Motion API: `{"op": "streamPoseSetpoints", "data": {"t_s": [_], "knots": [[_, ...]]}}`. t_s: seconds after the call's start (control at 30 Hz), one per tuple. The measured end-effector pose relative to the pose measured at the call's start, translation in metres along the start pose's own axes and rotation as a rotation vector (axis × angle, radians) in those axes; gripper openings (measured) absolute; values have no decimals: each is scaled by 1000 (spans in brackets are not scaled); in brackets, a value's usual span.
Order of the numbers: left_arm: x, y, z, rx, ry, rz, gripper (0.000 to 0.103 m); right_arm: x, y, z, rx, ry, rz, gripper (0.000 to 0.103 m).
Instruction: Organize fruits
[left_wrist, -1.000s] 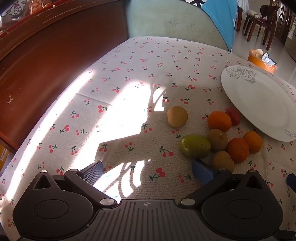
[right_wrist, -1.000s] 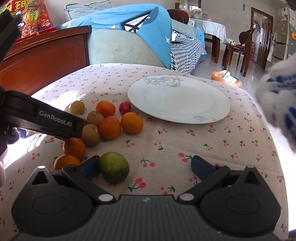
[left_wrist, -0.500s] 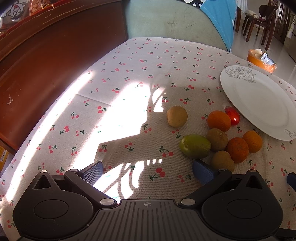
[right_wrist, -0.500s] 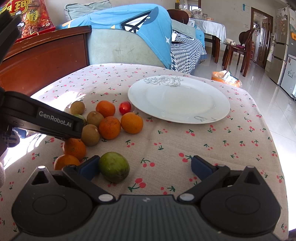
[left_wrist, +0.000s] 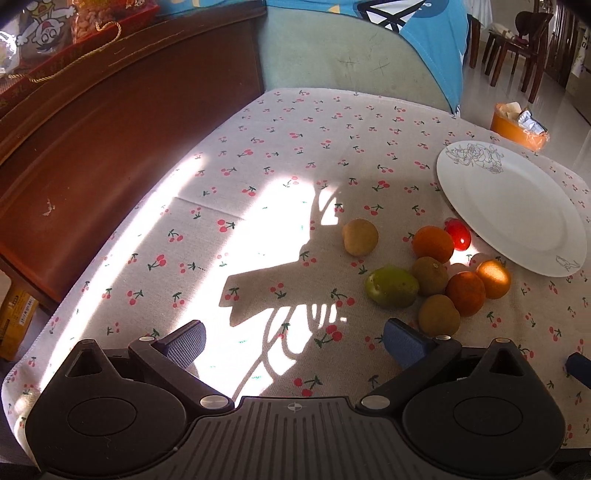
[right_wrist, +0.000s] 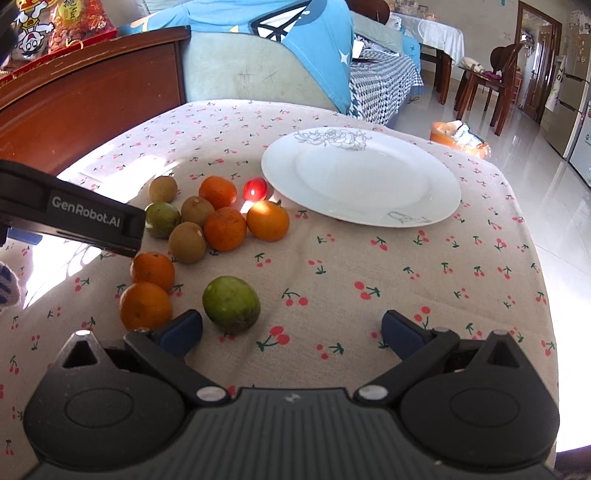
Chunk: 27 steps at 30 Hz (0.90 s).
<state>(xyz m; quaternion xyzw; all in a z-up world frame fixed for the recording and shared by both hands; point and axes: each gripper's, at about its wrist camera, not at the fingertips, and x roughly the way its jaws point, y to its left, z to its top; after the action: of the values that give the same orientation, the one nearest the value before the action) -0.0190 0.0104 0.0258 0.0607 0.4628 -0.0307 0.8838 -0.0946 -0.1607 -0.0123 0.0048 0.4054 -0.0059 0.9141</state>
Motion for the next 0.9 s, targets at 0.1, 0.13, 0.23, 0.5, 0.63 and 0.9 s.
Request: {"op": "streamPoseSetpoints", "data": {"t_s": [0.1,0.13,0.23,0.5,0.63,0.9], "knots": [[-11,3,-1,-5,-10,2,102,-2,-6,-1,35,20,5,102],[-14,5,-2,-8,-11,4,102,-5,-9,-1,60,26,12,102],[-22,8,-7,-13,-7,7,102,-14,-18,1,133,23,15,102],[-29,11,-19,-7,16,34,102,-20,-27,13,207,39,-52,102],[-30,5,-23,22,22,28,102,-18,-27,16,219,62,-37,102],[-32,-2,-26,39,16,27,102,-16,-22,17,206,78,-52,102]]}}
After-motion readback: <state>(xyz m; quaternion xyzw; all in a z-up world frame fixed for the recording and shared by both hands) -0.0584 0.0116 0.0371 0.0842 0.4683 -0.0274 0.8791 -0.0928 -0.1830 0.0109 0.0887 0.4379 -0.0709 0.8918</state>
